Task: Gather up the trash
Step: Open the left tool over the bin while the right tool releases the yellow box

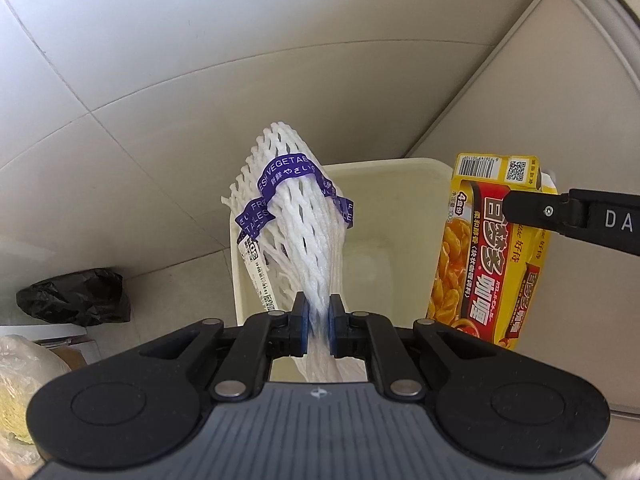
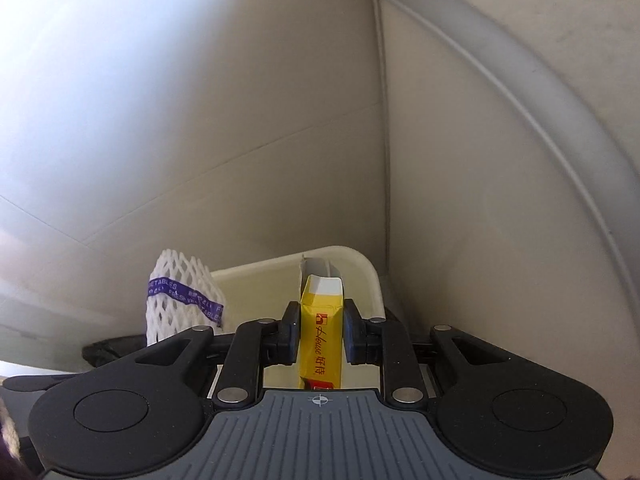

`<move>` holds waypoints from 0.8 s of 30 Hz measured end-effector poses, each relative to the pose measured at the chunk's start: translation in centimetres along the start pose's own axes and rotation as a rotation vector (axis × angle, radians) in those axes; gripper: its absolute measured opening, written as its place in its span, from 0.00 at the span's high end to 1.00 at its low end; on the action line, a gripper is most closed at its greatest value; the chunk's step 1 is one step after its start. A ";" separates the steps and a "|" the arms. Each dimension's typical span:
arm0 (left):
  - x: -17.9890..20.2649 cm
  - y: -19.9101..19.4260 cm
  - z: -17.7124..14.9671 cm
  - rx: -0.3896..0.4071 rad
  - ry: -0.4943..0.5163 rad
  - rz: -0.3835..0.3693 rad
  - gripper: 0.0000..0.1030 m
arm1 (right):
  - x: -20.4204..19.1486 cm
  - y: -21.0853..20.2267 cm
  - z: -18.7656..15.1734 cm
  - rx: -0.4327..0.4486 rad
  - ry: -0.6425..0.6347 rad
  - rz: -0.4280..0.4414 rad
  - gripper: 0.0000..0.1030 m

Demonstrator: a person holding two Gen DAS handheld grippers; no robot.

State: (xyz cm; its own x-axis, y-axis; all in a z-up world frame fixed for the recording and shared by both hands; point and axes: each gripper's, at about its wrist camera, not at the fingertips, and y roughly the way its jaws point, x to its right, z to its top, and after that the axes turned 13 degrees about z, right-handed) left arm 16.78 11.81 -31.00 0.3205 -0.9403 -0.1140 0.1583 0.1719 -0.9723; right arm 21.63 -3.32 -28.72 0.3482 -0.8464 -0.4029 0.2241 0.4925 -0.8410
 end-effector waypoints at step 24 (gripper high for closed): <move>0.3 -5.2 -0.7 0.042 -0.010 0.001 0.28 | -3.1 -3.3 0.8 0.006 -0.039 -0.032 0.29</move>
State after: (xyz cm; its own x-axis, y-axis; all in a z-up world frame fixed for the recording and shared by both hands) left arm 15.36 10.44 -26.08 0.3298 -0.9373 -0.1129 0.1974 0.1854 -0.9626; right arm 20.49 -2.17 -24.37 0.3756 -0.8535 -0.3613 0.2415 0.4665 -0.8509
